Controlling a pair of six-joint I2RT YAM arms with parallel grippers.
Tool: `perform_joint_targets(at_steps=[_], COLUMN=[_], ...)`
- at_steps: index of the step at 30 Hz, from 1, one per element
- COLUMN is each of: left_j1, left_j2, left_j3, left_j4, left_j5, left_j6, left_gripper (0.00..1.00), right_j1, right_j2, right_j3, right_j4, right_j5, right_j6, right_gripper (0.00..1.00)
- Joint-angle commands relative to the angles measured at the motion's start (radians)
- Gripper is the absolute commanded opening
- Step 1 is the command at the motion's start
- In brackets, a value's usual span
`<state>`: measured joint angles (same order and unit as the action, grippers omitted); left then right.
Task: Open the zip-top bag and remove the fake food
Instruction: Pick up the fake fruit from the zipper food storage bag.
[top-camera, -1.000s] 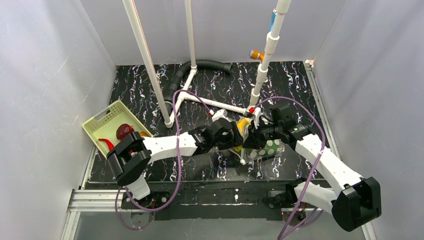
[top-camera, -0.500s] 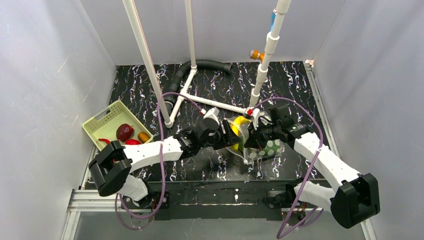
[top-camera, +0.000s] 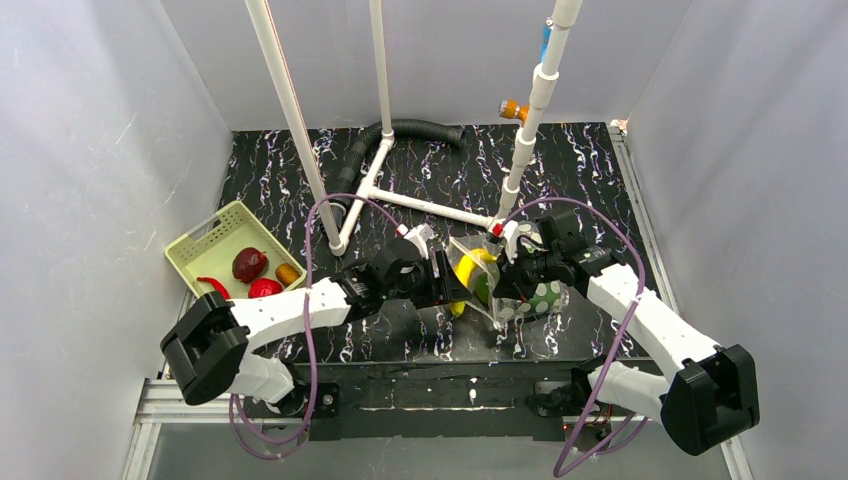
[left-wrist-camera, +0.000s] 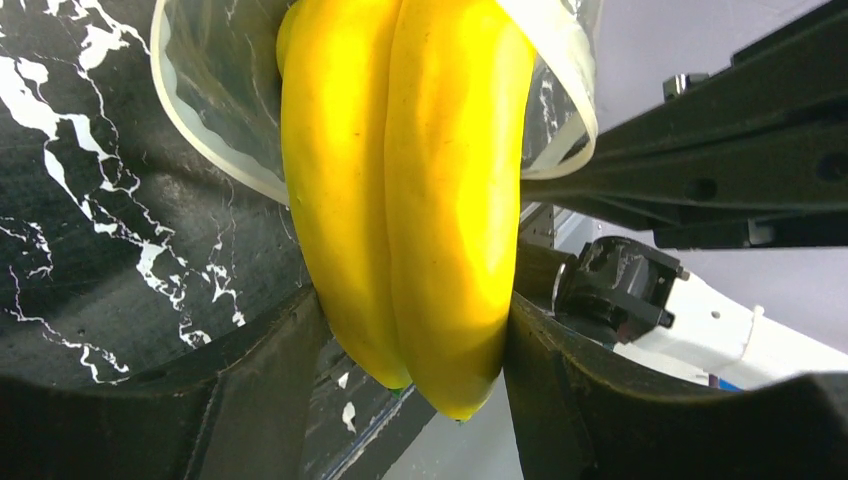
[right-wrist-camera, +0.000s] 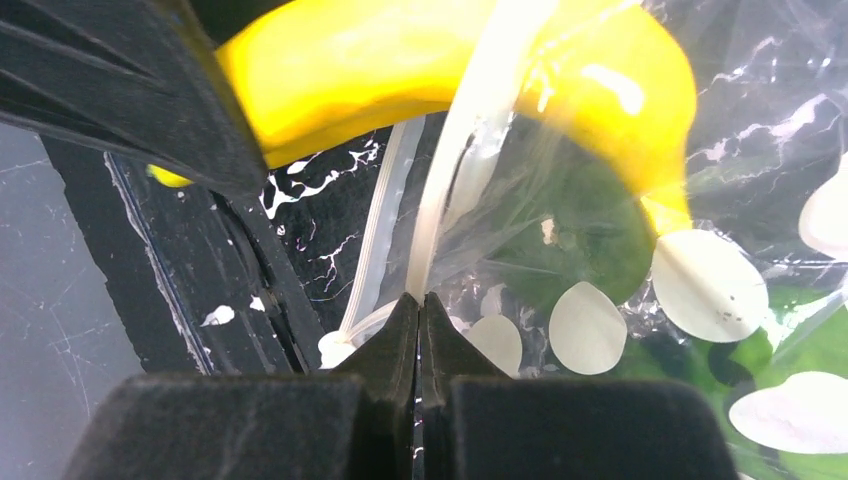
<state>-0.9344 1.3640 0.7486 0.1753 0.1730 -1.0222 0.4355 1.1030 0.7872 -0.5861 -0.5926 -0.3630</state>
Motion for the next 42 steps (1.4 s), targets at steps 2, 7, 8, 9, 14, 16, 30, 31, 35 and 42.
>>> perform_joint_targets(at_steps=[2, 7, 8, 9, 14, 16, 30, 31, 35, 42], left_j1=[0.013, 0.02, 0.02, 0.021, 0.024, 0.024, 0.03, 0.031, 0.03, 0.029], left_j2=[-0.088, -0.13, -0.137, -0.148, -0.189, -0.203, -0.273, -0.274, -0.283, -0.308], left_j3=[-0.017, -0.046, -0.052, -0.062, -0.09, -0.097, -0.144, -0.147, -0.162, -0.172], left_j4=[-0.032, -0.056, -0.06, -0.063, -0.078, -0.083, -0.128, -0.129, -0.125, -0.137], left_j5=[0.077, 0.105, 0.112, 0.117, 0.131, 0.141, 0.18, 0.183, 0.198, 0.209], left_j6=[0.061, 0.08, 0.082, 0.084, 0.096, 0.103, 0.126, 0.126, 0.123, 0.124], left_gripper=[0.0, 0.0, 0.0, 0.0, 0.0, 0.0, 0.0, 0.0, 0.0, 0.0], right_j1=[0.003, -0.001, -0.002, -0.005, -0.018, -0.023, -0.038, -0.038, -0.04, -0.039], right_j2=[0.014, 0.021, 0.021, 0.02, 0.021, 0.022, 0.031, 0.032, 0.034, 0.037], right_j3=[0.028, 0.033, 0.032, 0.033, 0.034, 0.035, 0.037, 0.036, 0.037, 0.037], right_j4=[-0.016, -0.024, -0.025, -0.025, -0.032, -0.034, -0.037, -0.038, -0.038, -0.039], right_j5=[0.026, 0.027, 0.025, 0.024, 0.016, 0.014, 0.007, 0.007, 0.005, 0.004], right_j6=[-0.03, -0.036, -0.036, -0.037, -0.04, -0.042, -0.043, -0.043, -0.042, -0.042], right_gripper=[0.01, 0.01, 0.01, 0.01, 0.01, 0.01, 0.01, 0.01, 0.01, 0.01])
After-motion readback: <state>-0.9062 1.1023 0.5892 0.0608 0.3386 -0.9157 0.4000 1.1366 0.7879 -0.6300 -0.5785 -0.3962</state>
